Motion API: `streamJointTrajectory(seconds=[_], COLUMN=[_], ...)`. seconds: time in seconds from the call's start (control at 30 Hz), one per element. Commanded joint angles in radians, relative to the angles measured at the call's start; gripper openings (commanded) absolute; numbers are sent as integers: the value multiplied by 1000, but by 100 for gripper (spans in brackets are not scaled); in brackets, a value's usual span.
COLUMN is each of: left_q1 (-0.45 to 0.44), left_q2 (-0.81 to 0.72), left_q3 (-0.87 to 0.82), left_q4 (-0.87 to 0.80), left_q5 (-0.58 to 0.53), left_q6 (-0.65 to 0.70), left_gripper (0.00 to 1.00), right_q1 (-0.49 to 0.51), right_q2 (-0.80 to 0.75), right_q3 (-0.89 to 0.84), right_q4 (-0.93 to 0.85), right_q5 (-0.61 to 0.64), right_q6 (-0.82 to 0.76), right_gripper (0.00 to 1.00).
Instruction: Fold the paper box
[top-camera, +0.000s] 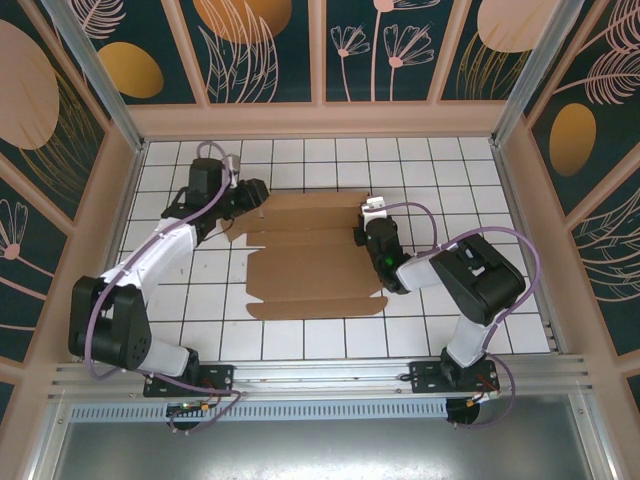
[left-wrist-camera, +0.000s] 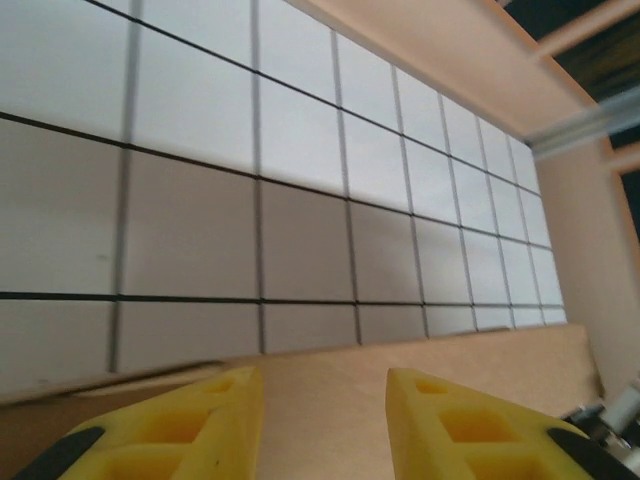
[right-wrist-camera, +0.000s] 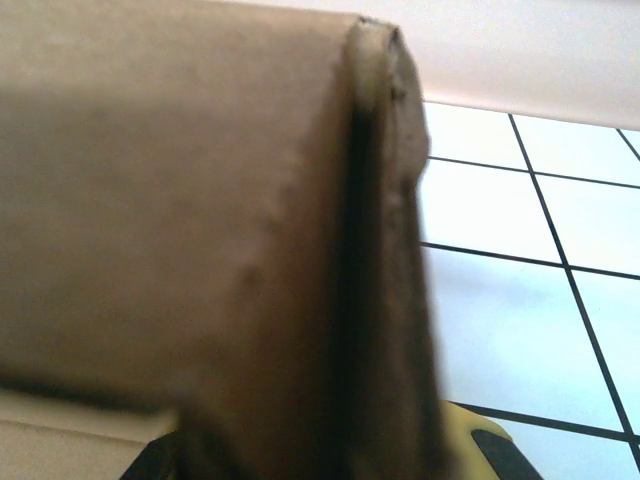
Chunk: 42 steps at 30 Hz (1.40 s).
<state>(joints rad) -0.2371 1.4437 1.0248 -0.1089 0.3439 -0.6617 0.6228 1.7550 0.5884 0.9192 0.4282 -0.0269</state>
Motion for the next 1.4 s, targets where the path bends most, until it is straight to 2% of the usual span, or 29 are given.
streamJointTrajectory(seconds=[0.0,0.1,0.17,0.37,0.53,0.63,0.87,1.03,1.13,1.23,1.27,1.37], left_q1=[22,29,31,31,30,30,31,30,30,31,32,36], left_q2=[-21,-31,-44,-12,-17,-15,14,38,52,58,57,30], left_q3=[8,-19,-46,-99,-161,-176,-236,-270,-269,-263,-257,-234], left_q4=[-98,-107,-73,5,148,206,386,498,510,490,467,355], left_q5=[-68,-112,-100,1,124,157,253,283,279,263,248,185], left_q6=[29,13,-5,-54,-129,-157,-272,-332,-337,-323,-310,-239], left_gripper=[40,47,50,52,52,52,49,37,29,25,26,36], right_q1=[-4,-4,-4,-4,-1,2,5,5,5,4,2,-9], right_q2=[10,10,12,17,22,25,26,23,22,17,14,5], right_q3=[7,7,8,5,7,10,17,19,18,16,16,21], right_q4=[-57,-57,-56,-52,-52,-56,-75,-80,-85,-85,-90,-119], right_q5=[1,-2,-3,-12,-26,-34,-55,-58,-45,-29,-22,-15], right_q6=[-2,-1,-1,2,12,15,27,30,35,36,37,44], right_gripper=[0,0,0,0,0,0,0,0,0,0,0,0])
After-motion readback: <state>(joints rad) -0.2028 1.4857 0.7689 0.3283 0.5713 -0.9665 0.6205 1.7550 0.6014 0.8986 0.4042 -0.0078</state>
